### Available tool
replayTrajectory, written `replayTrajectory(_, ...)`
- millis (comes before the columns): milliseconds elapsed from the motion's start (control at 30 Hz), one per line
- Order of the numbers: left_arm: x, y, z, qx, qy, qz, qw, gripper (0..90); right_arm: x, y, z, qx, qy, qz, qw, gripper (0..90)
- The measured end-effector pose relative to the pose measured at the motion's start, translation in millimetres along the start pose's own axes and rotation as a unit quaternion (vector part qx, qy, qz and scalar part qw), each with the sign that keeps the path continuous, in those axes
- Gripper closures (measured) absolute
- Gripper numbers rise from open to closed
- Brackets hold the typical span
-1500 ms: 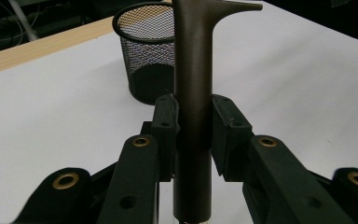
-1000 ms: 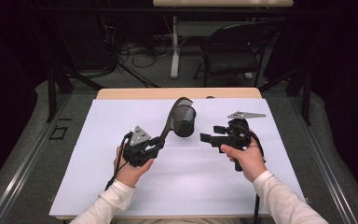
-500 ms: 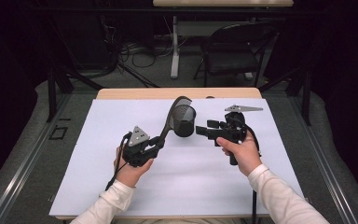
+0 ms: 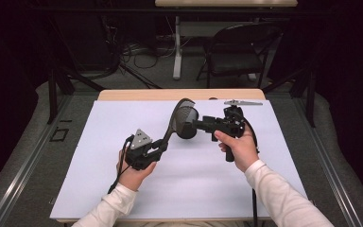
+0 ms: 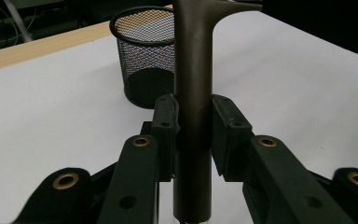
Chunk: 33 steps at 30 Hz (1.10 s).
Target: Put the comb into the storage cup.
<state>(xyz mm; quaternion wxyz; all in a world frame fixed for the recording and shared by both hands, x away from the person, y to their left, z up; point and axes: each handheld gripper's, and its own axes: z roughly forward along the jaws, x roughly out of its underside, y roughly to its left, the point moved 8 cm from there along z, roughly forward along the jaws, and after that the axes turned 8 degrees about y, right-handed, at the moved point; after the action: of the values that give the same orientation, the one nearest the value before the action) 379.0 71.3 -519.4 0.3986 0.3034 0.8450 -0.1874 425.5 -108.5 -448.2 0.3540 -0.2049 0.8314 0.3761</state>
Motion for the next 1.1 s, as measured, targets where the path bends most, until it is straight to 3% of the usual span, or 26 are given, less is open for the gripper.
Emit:
replayTrajectory(467, 2.0, -2.6, 2.5, 0.0, 0.002, 0.004, 1.0, 72.7, -7.8, -4.3, 9.9, -0.004, -0.001, 0.034, 0.9994, 40.3)
replayTrajectory(1100, 4.5, -8.1, 6.1, 0.004, 0.007, 0.012, 0.9999, 72.7, -9.1, -3.2, 21.2, -0.009, 0.007, 0.042, 0.999, 39.3)
